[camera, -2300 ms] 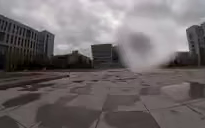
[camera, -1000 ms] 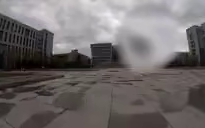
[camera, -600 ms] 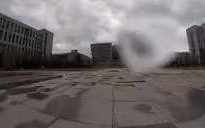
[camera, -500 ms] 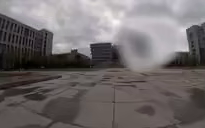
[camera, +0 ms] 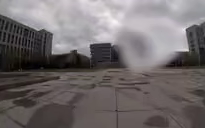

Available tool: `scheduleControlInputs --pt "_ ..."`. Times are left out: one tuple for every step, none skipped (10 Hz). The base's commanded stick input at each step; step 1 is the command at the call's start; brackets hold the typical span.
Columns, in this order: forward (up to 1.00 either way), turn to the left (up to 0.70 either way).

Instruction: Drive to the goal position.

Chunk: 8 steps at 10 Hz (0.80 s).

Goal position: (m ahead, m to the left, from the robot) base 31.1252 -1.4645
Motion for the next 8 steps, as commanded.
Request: scheduleControlInputs --pt "0.70 0.00" --pt "0.70 0.00" --pt "0.70 0.00" --pt "0.70 0.00" --pt "0.70 0.00" --pt "0.70 0.00" --pt "0.70 0.00" --pt "0.70 0.00"
